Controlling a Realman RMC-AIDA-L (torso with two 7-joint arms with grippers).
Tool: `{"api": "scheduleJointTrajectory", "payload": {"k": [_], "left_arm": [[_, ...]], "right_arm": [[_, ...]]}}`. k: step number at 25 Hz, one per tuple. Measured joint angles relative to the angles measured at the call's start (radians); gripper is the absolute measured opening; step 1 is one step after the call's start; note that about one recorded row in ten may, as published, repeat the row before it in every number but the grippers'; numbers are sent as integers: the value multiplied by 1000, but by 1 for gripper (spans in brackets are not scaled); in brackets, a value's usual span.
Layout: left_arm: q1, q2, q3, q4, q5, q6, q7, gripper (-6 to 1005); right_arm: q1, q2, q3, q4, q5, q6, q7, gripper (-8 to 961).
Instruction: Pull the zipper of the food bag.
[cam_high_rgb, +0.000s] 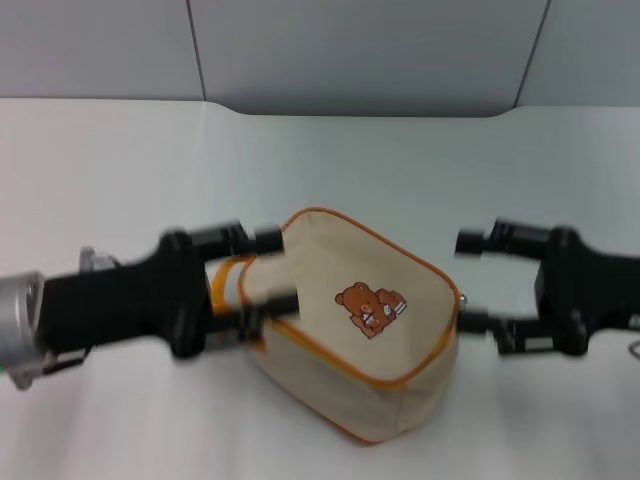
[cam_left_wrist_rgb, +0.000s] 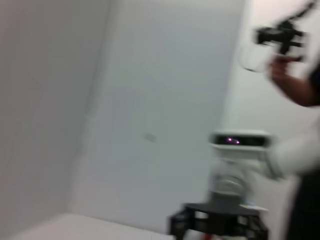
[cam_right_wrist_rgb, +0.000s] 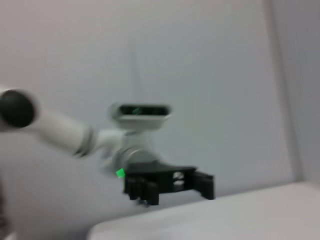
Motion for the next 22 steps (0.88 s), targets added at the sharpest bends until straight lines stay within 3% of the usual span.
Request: {"api": "scheduleJointTrajectory", "payload": {"k": [2, 8, 22], "left_arm": [[-3, 11, 48, -11, 3, 11, -8, 536], [3, 17, 80, -20, 4, 3, -13, 811], [6, 14, 83, -20, 6, 9, -25, 829]], "right_arm": [[10, 0, -65, -2, -1, -1, 18, 833], [5, 11, -79, -3, -2, 12, 9, 832], [-1, 10, -80, -3, -2, 4, 2, 833]]}}
